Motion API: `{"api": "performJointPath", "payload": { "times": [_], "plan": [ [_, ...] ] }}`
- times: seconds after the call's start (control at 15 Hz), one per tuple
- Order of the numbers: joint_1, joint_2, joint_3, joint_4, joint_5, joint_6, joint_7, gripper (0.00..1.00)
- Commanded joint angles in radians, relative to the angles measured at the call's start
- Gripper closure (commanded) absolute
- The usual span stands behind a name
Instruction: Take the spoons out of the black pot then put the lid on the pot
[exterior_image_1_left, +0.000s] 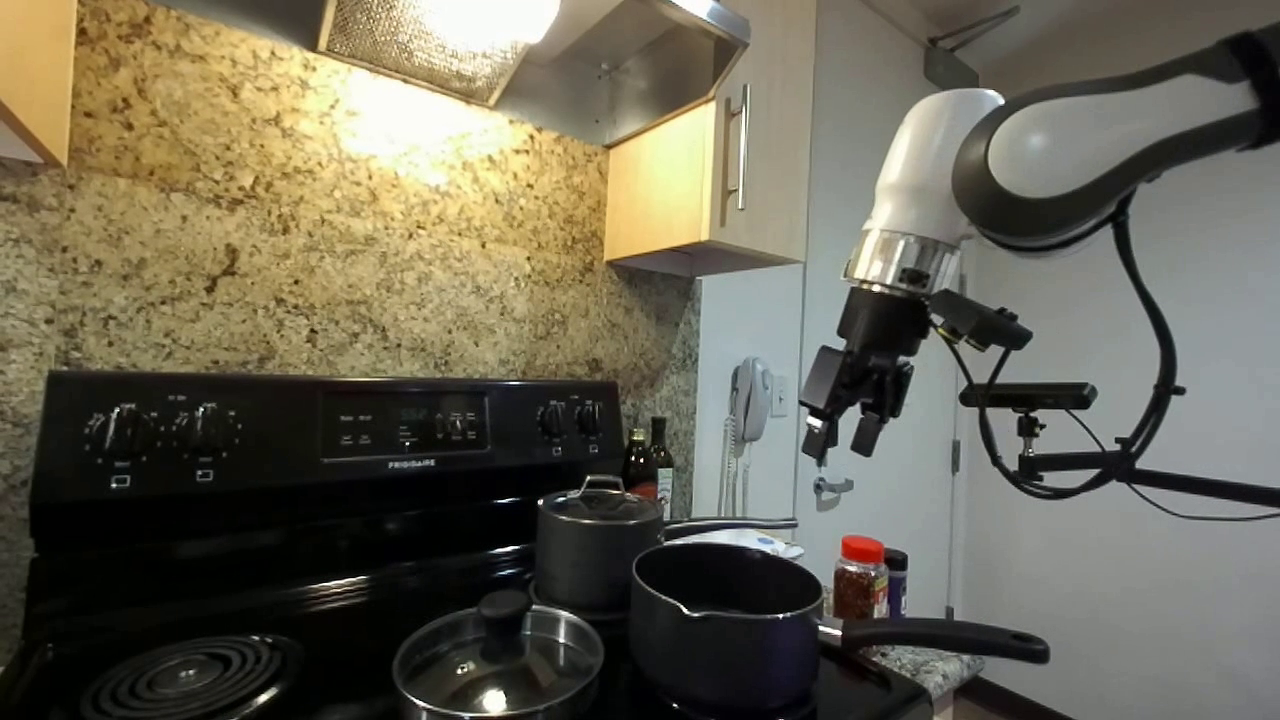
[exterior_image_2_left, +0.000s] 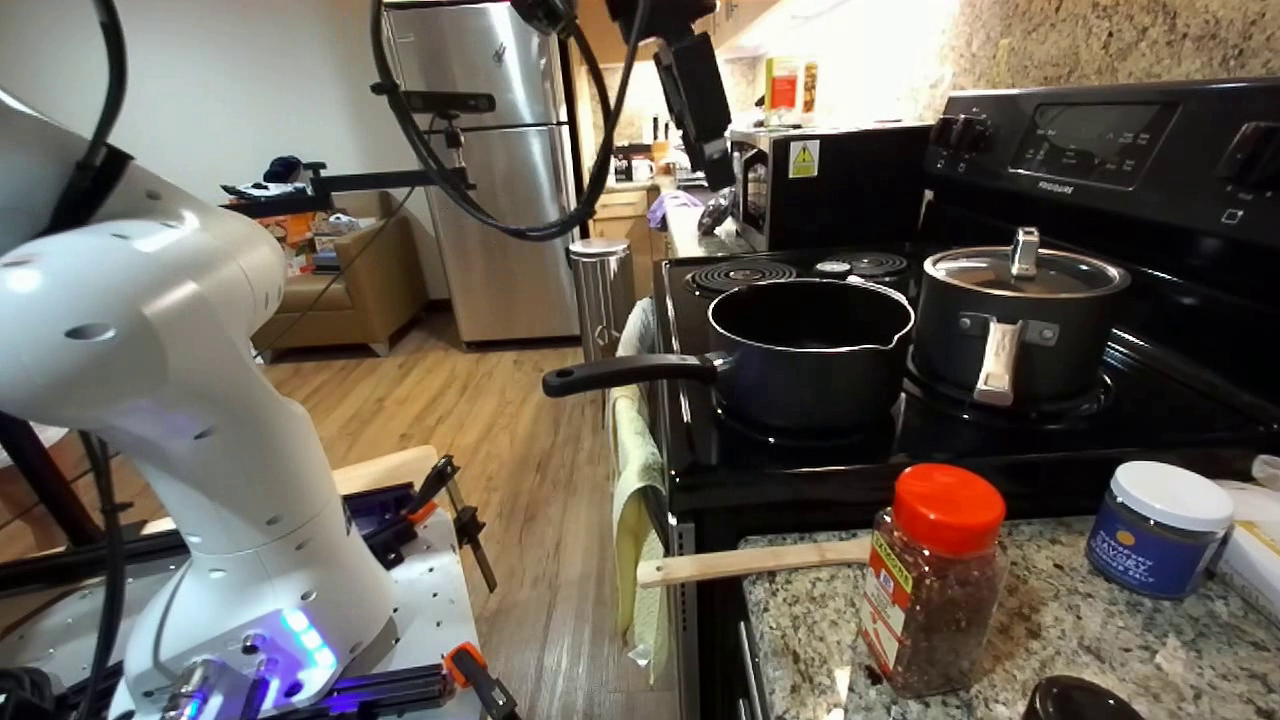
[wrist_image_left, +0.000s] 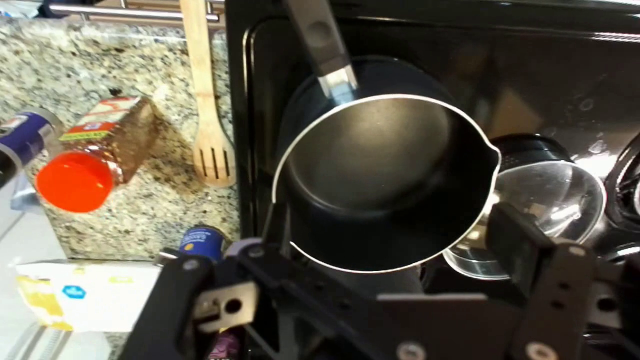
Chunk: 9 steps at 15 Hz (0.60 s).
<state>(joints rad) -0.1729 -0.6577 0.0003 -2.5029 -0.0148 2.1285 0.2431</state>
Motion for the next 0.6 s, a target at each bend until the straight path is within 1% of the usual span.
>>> {"api": "performJointPath", "payload": {
  "times": [0.0, 0.2, 0.27, 0.33, 0.4, 0.53],
  "plan": [
    [0.047, 0.193, 0.012, 0.122, 0.023, 0.068, -0.001, 0.00],
    [0.085, 0.323, 0.012, 0.205, 0.018, 0.123, -0.027, 0.00],
    [0.092, 0.346, 0.011, 0.221, 0.015, 0.131, -0.028, 0.00],
    [0.084, 0.271, 0.008, 0.159, 0.005, 0.121, -0.002, 0.00],
    [0.089, 0.301, 0.008, 0.175, 0.005, 0.124, -0.002, 0.00],
    [0.089, 0.307, 0.005, 0.176, 0.005, 0.122, -0.002, 0.00]
  ]
}}
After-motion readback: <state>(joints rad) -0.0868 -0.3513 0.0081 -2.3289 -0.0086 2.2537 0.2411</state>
